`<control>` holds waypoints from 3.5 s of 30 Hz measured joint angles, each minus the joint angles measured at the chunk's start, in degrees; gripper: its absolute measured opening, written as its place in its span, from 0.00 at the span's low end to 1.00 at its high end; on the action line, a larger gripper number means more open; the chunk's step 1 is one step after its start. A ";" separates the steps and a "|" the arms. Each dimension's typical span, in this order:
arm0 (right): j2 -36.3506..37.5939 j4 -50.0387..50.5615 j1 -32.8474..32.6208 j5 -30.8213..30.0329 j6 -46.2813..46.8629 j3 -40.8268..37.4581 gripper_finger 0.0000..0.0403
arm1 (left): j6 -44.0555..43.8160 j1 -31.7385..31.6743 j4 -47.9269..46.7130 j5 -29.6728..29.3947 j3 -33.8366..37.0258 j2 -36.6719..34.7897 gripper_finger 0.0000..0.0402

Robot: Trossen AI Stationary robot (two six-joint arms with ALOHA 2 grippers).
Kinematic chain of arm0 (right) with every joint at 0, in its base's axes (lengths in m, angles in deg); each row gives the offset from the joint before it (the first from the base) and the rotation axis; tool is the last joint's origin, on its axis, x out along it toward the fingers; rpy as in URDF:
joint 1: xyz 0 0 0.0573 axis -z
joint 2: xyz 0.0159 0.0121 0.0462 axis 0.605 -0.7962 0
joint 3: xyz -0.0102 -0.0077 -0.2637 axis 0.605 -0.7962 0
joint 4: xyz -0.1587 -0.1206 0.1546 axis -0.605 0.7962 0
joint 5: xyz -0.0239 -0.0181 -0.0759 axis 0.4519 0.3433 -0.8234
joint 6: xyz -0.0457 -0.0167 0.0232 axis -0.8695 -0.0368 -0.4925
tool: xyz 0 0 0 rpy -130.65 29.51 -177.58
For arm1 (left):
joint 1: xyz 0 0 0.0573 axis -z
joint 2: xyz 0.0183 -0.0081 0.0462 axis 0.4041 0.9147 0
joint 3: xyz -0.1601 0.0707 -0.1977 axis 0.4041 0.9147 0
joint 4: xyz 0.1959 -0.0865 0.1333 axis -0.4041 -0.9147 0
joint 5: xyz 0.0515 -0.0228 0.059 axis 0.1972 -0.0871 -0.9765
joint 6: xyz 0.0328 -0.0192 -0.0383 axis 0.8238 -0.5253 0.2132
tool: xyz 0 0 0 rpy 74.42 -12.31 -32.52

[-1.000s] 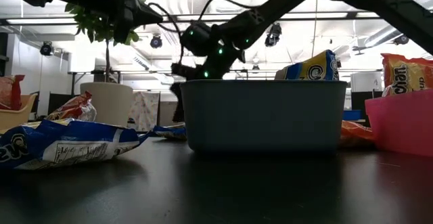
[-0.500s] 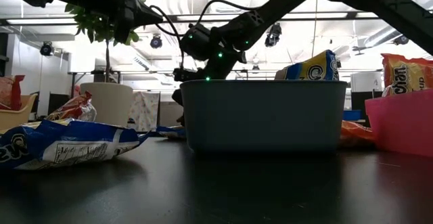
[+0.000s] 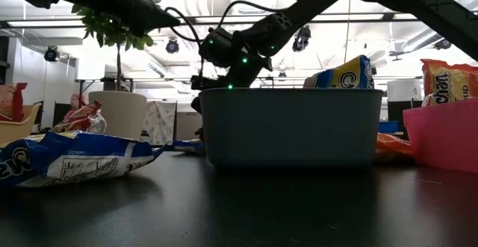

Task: Sort Maruchan noodles
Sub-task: Put the top blue noodle pack into the blue bin

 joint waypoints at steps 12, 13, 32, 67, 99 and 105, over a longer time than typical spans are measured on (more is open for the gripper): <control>2.06 -1.29 -2.24 5.59 -5.00 -0.13 0.02 | -3.53 0.00 1.52 0.29 -0.13 0.46 0.00; 2.39 -3.09 -1.76 0.82 -4.92 -0.10 0.02 | -3.74 0.00 1.57 0.28 -0.39 0.71 0.00; -4.11 -8.06 2.68 4.52 10.63 -0.35 0.02 | -3.13 -0.01 1.60 0.08 -3.08 6.80 0.00; 19.49 -2.83 5.40 16.67 4.67 -17.68 0.02 | -18.26 -3.02 -5.61 14.05 -3.64 11.91 0.00; 17.07 -12.56 7.90 29.08 21.76 -22.51 0.09 | -25.91 -11.53 -25.48 48.54 -9.38 29.01 0.00; 17.05 -11.14 6.53 30.60 24.25 -22.49 0.31 | -26.56 -11.17 -20.19 54.82 -9.35 34.98 0.00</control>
